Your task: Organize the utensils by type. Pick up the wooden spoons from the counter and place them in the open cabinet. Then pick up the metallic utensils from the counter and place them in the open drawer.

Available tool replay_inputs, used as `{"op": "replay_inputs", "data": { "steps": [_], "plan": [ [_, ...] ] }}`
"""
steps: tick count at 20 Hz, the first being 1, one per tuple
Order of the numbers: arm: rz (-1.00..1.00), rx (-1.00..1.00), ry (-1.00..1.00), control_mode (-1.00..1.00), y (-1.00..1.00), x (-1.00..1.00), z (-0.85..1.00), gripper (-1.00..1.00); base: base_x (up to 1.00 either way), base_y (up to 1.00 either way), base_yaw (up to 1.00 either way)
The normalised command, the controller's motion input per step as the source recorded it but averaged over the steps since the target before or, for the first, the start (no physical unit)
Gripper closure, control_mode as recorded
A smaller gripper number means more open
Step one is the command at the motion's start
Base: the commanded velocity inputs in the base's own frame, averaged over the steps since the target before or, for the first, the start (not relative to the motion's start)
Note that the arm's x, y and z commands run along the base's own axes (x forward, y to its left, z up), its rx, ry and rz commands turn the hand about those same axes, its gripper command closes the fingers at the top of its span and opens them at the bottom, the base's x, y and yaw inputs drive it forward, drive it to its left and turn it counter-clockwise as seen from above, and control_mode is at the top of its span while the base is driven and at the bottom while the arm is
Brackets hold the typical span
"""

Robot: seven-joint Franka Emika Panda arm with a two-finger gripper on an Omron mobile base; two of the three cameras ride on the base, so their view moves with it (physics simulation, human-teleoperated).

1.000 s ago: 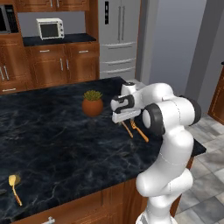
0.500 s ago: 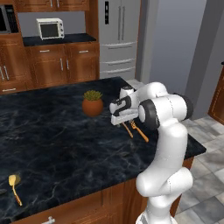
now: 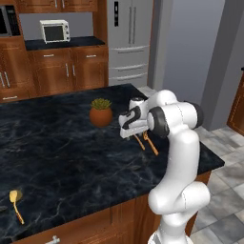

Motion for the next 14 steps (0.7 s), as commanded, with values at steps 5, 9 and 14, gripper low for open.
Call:
{"op": "replay_inputs", "data": {
  "steps": [5,9,14],
  "plan": [
    [0.0,0.0,0.0,-1.0,0.0,0.12,-0.21,-1.0,0.0,0.0,0.0],
    [0.0,0.0,0.0,-1.0,0.0,0.0,-0.25,1.0,0.0,0.0,0.0],
    [0.0,0.0,0.0,-1.0,0.0,0.0,-0.16,1.0,0.0,0.0,0.0]
  ]
}}
